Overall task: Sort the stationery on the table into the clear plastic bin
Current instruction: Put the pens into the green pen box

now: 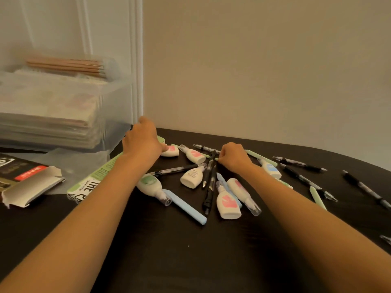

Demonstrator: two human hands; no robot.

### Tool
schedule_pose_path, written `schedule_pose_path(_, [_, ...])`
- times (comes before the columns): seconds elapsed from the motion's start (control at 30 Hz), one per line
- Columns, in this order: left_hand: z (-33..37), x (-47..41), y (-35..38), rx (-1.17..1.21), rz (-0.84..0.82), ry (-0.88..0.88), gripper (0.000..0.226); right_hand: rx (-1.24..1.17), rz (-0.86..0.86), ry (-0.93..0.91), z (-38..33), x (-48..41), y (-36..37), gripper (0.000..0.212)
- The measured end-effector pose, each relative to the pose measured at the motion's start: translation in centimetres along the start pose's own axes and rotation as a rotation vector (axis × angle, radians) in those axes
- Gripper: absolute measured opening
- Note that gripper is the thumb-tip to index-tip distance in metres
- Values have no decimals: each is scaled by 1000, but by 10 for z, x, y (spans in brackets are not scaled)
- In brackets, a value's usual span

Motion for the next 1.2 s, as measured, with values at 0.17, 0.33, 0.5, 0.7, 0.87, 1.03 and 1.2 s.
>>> schedule_pose_path(0.17, [-26, -7, -8, 35, 34, -83, 72, -41, -7, 117, 2, 5, -11, 34])
schedule_pose_path(0.33, [-38, -10, -9, 62, 34, -122, 77, -108, -31, 158, 3, 9, -21, 17])
schedule_pose_path(0.5, [-43, -11, -16, 89, 67, -122, 75, -306, -67, 176, -16, 14, -29, 15])
schedule_pose_path(0.7, [-52, -9, -17, 154, 75, -159, 74, -642, -425, 217, -72, 34, -2, 4])
schedule_pose_path(0.87, [-67, -11, -18, 228, 95, -209, 75, -537, -649, 173, -120, 51, 31, 5])
schedule_pose_path(1.03, [-80, -12, -15, 266, 101, -224, 74, -337, -629, 130, -152, 53, 48, 10])
schedule_pose_path(1.2, [-80, -12, -15, 261, 112, -227, 74, -193, -692, 188, -160, 50, 54, 19])
Point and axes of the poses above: each hand's wrist, its own x-axis away from the middle knuckle, its own y-axis out of the palm, z = x × y, the point moved 5 cm from there along -x, towards the middle knuckle, and after that the axes turned 15 degrees about y, right-handed, at the moved point
